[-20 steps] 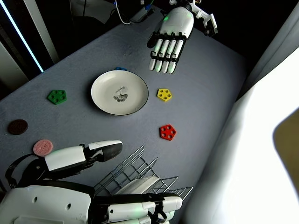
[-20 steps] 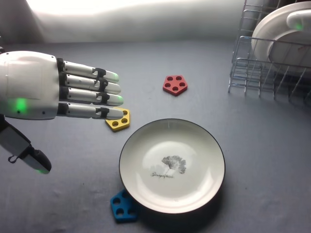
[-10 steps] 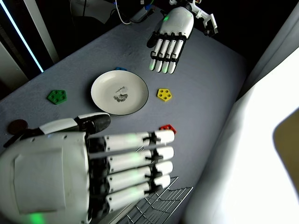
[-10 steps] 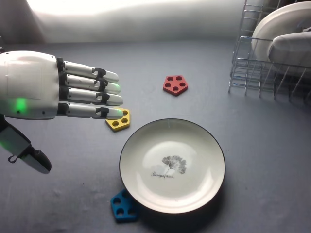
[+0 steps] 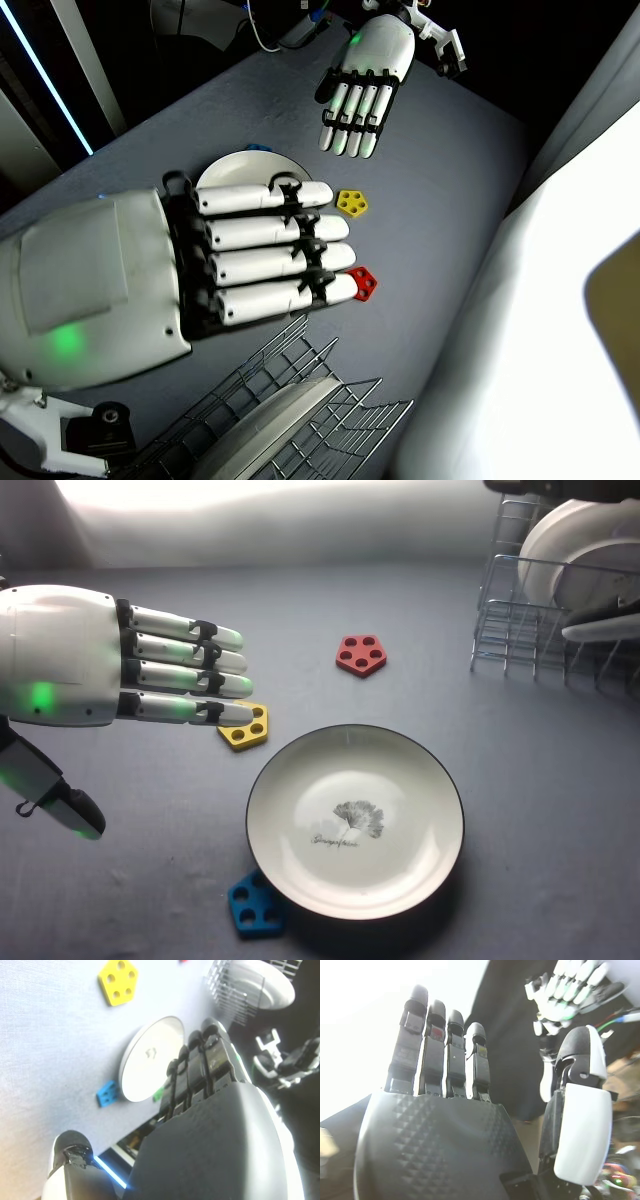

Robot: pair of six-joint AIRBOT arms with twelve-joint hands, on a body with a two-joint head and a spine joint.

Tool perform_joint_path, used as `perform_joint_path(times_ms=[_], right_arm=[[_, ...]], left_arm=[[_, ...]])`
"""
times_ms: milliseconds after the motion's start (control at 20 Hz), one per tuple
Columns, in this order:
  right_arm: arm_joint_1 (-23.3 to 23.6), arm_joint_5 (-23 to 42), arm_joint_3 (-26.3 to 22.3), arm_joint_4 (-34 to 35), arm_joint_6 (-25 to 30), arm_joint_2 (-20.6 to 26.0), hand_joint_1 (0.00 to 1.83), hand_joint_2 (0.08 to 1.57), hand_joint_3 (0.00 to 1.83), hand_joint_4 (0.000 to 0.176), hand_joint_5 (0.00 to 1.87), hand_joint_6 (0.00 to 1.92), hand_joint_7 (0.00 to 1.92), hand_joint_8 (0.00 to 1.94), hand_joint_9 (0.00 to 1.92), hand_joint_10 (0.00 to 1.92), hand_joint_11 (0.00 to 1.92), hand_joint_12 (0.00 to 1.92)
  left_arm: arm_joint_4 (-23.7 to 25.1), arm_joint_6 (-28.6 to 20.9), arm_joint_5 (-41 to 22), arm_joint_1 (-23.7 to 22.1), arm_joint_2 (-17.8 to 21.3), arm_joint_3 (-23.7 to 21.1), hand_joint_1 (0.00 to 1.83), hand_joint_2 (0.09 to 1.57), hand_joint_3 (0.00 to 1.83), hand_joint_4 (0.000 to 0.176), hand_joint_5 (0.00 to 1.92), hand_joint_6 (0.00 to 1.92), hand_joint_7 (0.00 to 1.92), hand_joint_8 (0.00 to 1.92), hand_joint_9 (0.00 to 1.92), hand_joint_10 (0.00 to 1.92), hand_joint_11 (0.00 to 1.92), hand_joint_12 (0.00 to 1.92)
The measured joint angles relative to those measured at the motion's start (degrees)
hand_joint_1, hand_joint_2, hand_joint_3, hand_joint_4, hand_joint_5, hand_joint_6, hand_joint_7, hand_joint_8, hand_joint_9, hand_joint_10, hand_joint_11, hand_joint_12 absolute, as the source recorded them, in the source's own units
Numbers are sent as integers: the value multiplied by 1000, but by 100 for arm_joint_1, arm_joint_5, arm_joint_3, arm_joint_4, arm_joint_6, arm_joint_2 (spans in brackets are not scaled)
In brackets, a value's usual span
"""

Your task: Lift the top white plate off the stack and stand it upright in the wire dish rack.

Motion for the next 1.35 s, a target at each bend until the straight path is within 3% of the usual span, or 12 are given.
perform_joint_path(times_ms=[500, 550, 650, 750, 900, 1150, 1250, 1350], right_arm=[[42, -310, -1276, -1845, -105, 844, 708, 936, 1, 32, 344, 5, 385, 5, 430, 7, 523, 19], [15, -315, -1388, -1919, -76, 881, 720, 932, 0, 37, 329, 1, 389, 5, 435, 7, 528, 20], [13, -348, -1587, -2177, -39, 905, 734, 930, 0, 23, 335, 3, 391, 4, 420, 0, 514, 14], [52, -531, -1777, -2402, 138, 940, 748, 917, 0, 27, 347, 7, 406, 8, 437, 7, 533, 21], [297, -918, -2133, -2594, 284, 1008, 709, 929, 0, 26, 320, 3, 398, 3, 433, 3, 526, 16], [479, -953, -2658, -2599, 313, 1147, 690, 927, 0, 38, 294, 7, 369, 1, 411, 1, 513, 9], [584, -870, -2730, -2691, 894, 1311, 699, 919, 0, 38, 287, 2, 351, 0, 406, 0, 510, 8], [586, -857, -2730, -2658, 938, 1338, 714, 913, 0, 35, 301, 7, 330, 0, 398, 0, 506, 6]], left_arm=[[-9, 0, -44, 0, 118, 2, 170, 902, 6, 0, 49, 0, 65, 0, 88, 0, 130, 42], [-7, 0, -48, 0, 129, 0, 200, 898, 3, 0, 50, 1, 66, 1, 89, 0, 133, 44], [-46, 0, -74, 0, 127, 0, 176, 905, 4, 0, 12, 0, 38, 0, 55, 0, 81, 21], [-52, -2, -87, 0, 129, 0, 176, 908, 4, 0, 5, 0, 36, 0, 55, 2, 103, 31], [-50, 0, -92, 0, 129, 0, 202, 892, 0, 0, 19, 5, 45, 3, 73, 6, 110, 35], [-50, 0, -107, 0, 129, 0, 211, 898, 1, 0, 5, 0, 36, 0, 59, 0, 87, 26], [-50, 0, -87, 0, 131, 0, 193, 898, 0, 0, 16, 5, 42, 3, 67, 4, 91, 28], [-57, 0, -74, 0, 131, 0, 171, 897, 0, 0, 10, 1, 38, 1, 60, 0, 84, 25]])
